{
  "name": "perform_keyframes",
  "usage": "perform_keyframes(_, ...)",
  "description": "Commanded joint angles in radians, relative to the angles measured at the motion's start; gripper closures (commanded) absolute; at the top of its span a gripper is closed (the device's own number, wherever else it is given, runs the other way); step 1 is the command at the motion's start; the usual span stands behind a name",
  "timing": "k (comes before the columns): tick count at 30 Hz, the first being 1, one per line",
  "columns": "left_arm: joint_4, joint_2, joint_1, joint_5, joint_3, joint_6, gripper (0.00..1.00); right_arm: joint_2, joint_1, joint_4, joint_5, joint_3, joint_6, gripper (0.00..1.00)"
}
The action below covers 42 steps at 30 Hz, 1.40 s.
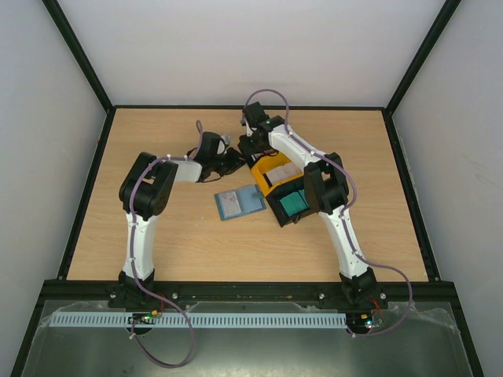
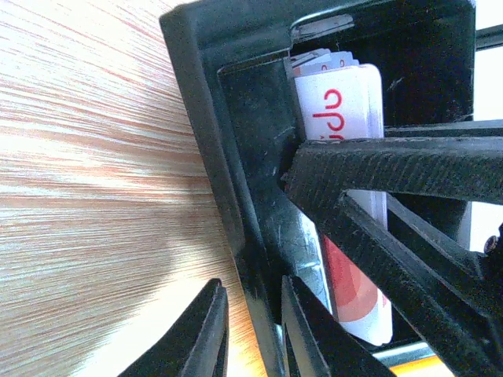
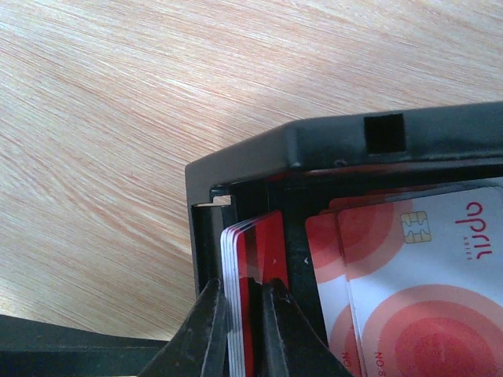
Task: Put the credit cards into the card holder
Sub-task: Pick up the credit card from the storage box.
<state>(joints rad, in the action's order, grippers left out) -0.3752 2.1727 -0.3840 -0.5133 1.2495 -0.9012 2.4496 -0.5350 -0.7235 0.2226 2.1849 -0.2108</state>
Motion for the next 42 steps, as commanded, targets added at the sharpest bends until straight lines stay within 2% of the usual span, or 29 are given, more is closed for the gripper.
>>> perform_keyframes(1,0.084,-0.019,0.013,0.017,-0.022,0.026,0.79,-0.046,-0.006,-0.062,-0.007,0.006,-0.025,0.92)
perform_keyframes(8,0.081,-0.019,0.017,0.010,-0.021,0.026,0.78,-0.090,-0.006,-0.065,-0.040,-0.006,-0.045,0.95)
perform_keyframes(14,0.079,-0.036,0.020,0.006,-0.018,0.028,0.75,-0.121,0.006,-0.047,-0.065,-0.008,-0.066,0.92)
perform_keyframes(17,0.076,-0.045,0.020,0.003,-0.013,0.027,0.72,-0.132,0.023,-0.035,-0.061,-0.011,-0.074,0.96)
perform_keyframes(20,0.071,-0.055,0.020,0.000,-0.007,0.019,0.64,-0.146,0.054,-0.010,-0.026,-0.026,-0.084,0.98)
perform_keyframes(26,-0.001,-0.080,0.020,-0.045,0.009,-0.032,0.44,-0.205,0.136,0.110,0.138,-0.112,-0.113,0.98)
perform_keyframes(30,-0.090,-0.094,0.022,-0.102,0.016,-0.088,0.34,-0.250,0.189,0.192,0.290,-0.180,-0.150,0.98)
perform_keyframes(37,-0.207,-0.131,0.018,-0.162,0.016,-0.154,0.25,-0.376,0.236,0.390,0.515,-0.369,-0.255,0.98)
perform_keyframes(42,-0.228,-0.125,0.005,-0.213,0.054,-0.168,0.24,-0.438,0.240,0.502,0.634,-0.471,-0.351,0.97)
